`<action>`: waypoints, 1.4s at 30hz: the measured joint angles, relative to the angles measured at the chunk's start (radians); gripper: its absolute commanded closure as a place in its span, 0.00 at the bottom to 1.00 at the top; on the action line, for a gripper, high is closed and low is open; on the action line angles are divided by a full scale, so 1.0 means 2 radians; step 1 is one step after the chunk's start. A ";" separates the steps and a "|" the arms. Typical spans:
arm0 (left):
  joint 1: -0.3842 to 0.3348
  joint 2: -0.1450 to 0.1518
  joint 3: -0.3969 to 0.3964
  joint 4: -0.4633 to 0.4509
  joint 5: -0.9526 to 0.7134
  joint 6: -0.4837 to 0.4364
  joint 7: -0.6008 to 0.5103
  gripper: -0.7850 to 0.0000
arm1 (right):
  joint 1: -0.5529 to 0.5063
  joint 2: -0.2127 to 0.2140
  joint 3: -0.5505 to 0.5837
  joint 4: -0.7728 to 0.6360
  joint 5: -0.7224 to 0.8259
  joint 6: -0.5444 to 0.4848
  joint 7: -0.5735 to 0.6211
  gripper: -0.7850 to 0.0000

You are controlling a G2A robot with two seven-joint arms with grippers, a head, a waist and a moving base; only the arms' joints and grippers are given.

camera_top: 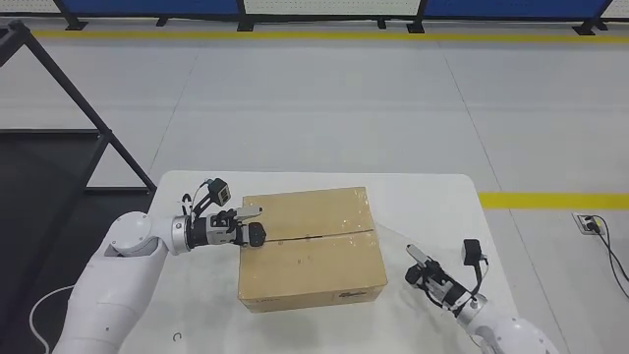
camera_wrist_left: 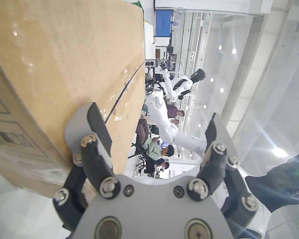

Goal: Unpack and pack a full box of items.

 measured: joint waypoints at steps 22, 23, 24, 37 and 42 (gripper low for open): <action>0.000 0.000 0.000 0.000 0.000 0.000 0.000 0.00 | 0.037 -0.026 -0.039 0.092 0.123 -0.049 -0.024 0.00; 0.000 0.000 0.000 0.000 0.000 0.000 0.000 0.00 | 0.040 -0.028 -0.042 0.098 0.129 -0.060 -0.028 0.00; 0.000 0.000 0.000 0.000 0.000 0.000 0.000 0.00 | 0.044 -0.031 -0.047 0.107 0.136 -0.074 -0.034 0.00; 0.000 0.000 0.000 0.000 0.000 0.000 0.000 0.00 | 0.099 -0.060 -0.072 0.194 0.193 -0.173 -0.078 0.00; 0.000 0.000 0.000 0.000 0.000 0.000 0.000 0.00 | 0.119 -0.065 -0.067 0.206 0.196 -0.185 -0.075 0.00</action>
